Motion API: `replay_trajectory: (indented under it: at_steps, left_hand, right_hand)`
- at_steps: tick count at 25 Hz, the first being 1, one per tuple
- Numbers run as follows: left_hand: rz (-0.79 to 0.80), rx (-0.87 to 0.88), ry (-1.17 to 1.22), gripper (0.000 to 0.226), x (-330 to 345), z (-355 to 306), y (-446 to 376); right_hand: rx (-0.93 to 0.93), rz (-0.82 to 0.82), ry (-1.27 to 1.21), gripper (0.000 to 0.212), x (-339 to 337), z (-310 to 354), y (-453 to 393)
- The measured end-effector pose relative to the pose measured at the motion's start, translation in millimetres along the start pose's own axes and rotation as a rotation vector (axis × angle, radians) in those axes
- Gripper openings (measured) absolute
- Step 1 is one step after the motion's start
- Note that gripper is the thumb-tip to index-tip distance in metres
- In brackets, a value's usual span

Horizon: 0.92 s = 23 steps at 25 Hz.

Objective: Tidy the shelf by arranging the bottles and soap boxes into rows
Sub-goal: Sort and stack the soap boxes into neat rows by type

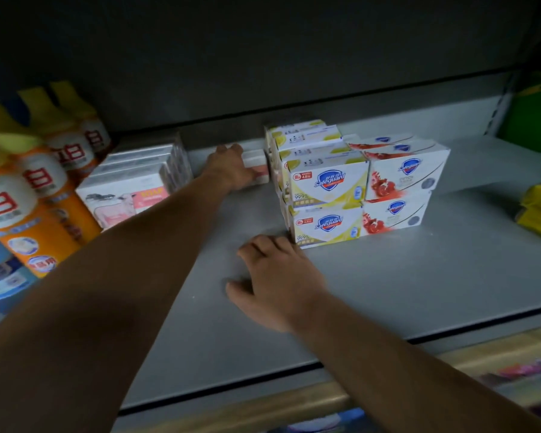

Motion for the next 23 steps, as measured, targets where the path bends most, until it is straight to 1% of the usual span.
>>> replay_trajectory:
  at_steps: [3, 7, 9, 11, 15, 19, 21, 23]
  left_hand:
    - [-0.047, -0.023, -0.175, 0.069, 8.1, 3.5, -6.6]
    - [-0.071, -0.097, -0.146, 0.071, 5.8, 9.8, -4.0]
    - [-0.063, -0.093, -0.070, 0.068, 8.5, 13.4, 1.7]
    - [-0.064, -0.076, 0.011, 0.058, 7.9, 13.7, 10.9]
    - [-0.196, -0.066, 0.038, 0.048, -25.4, 2.1, 40.6]
    - [-0.364, -0.024, 0.194, 0.042, -78.9, 7.3, 94.1]
    - [-0.398, 0.006, 0.298, 0.044, -99.3, 23.4, 130.0]
    - [-0.377, 0.001, 0.447, 0.045, -108.1, 44.7, 164.9]
  right_hand:
    - [-0.001, -0.032, 0.006, 0.058, 1.5, -1.0, -0.8]
    - [-0.001, -0.029, 0.005, 0.057, 2.7, -1.6, -0.2]
    - [-0.003, -0.025, 0.016, 0.057, 2.3, -2.6, -0.7]
    - [-0.001, -0.009, 0.009, 0.057, 2.0, -2.7, -1.4]
    - [0.012, 0.001, -0.015, 0.057, 0.6, -3.5, 0.0]
    - [0.017, 0.039, -0.012, 0.060, -2.6, -2.0, -0.6]
    - [0.022, 0.060, -0.013, 0.061, -6.9, -0.3, -1.1]
    - [0.030, 0.028, -0.125, 0.066, -14.1, -0.2, 0.0]
Point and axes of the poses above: each hand's wrist, its own y-axis away from the middle knuckle, its own x-axis out of the palm, z = x × y, the point moved 2 cm from there along -y, towards the middle knuckle, and after that the axes turned 7 degrees about -x, right-handed, at the moved point
